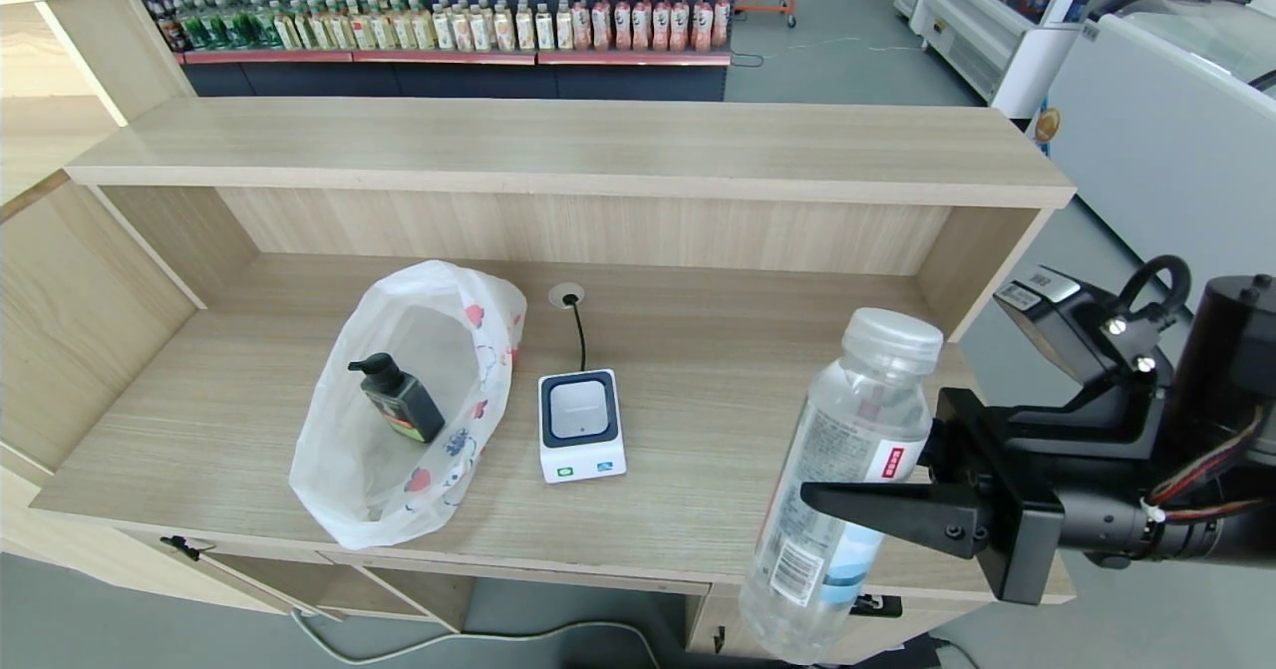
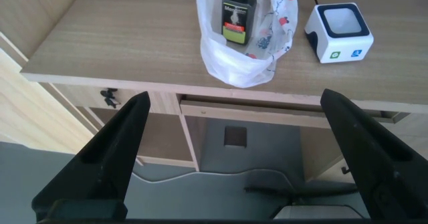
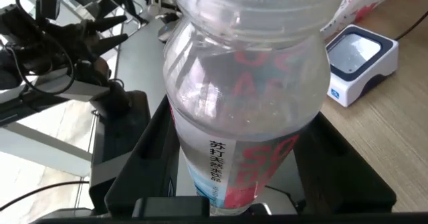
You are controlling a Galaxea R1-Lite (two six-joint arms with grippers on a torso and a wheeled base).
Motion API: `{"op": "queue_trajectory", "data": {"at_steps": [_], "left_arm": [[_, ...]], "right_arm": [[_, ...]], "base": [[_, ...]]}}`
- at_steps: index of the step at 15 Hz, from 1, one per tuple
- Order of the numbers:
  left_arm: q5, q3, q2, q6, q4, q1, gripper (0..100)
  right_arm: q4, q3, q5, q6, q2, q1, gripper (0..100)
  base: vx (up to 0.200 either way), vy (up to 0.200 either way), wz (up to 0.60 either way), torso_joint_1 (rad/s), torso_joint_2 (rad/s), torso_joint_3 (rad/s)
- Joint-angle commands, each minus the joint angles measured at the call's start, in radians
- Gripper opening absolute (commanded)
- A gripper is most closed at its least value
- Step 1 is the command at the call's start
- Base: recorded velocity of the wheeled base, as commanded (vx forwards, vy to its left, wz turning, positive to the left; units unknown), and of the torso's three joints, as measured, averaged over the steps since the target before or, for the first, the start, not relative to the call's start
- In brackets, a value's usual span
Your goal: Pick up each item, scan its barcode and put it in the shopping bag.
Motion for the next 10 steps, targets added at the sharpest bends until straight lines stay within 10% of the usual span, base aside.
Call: {"op": "queue_trajectory", "data": {"at_steps": [1, 10], "left_arm": [[0.0, 0.0, 0.0, 0.0, 0.0, 0.0, 100], [0.0, 0.0, 0.0, 0.0, 0.0, 0.0, 100]], "right_arm": [[-0.001, 0.0, 0.001, -0.002, 0.003, 0.001, 0], [-0.001, 0.005, -0.004, -0.005, -0.02, -0.002, 0]], "base": [[0.0, 0.0, 0.0, 0.0, 0.0, 0.0], [0.0, 0.0, 0.0, 0.0, 0.0, 0.0]]}}
